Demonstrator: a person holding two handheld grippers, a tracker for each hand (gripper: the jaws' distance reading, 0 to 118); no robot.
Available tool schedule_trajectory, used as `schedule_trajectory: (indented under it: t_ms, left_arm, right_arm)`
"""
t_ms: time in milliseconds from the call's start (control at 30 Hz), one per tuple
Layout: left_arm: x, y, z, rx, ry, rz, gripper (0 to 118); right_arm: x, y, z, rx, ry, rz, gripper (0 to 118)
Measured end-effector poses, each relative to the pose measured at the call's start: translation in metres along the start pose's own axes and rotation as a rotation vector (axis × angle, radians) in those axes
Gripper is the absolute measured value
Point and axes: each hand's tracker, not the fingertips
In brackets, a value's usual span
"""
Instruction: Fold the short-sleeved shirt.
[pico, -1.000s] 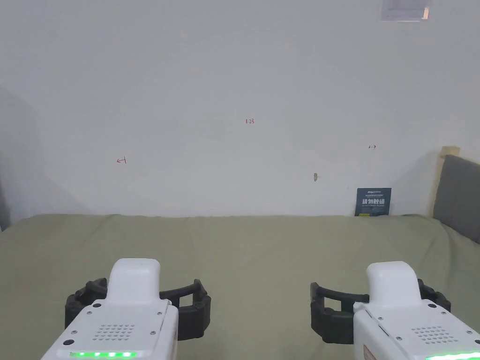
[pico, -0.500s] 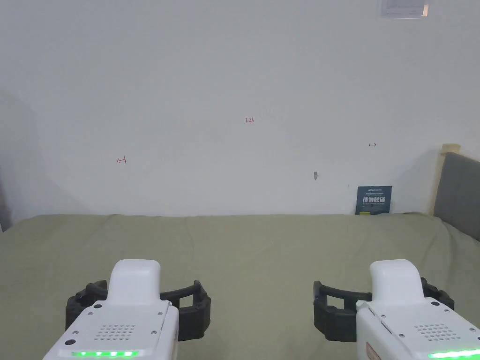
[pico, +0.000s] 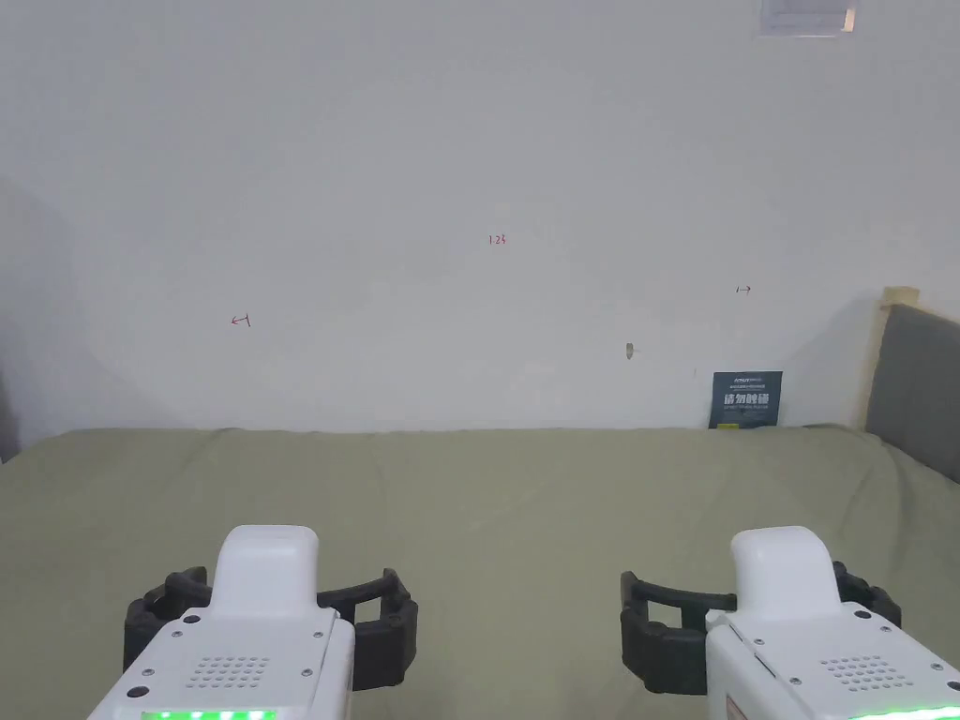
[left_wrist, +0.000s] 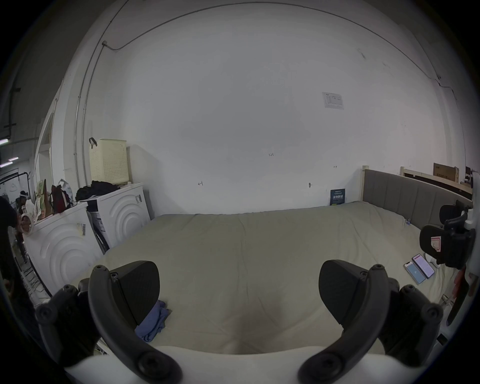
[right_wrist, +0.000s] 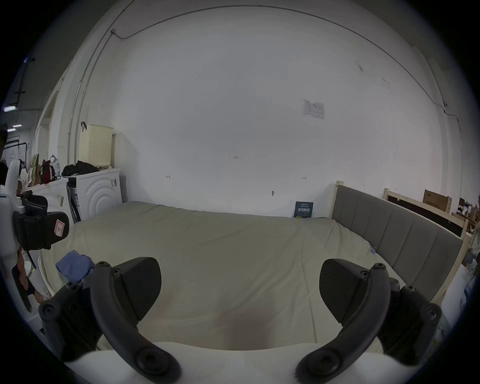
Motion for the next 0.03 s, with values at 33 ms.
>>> schedule_trajectory:
  t_ms: [33]
  left_arm:
    - [-0.0008, -0.0002, -0.0005, -0.002, 0.0, 0.003, 118]
  right_arm:
    - [0.0003, -0.0009, -0.0006, 0.001, 0.0, -0.001, 118]
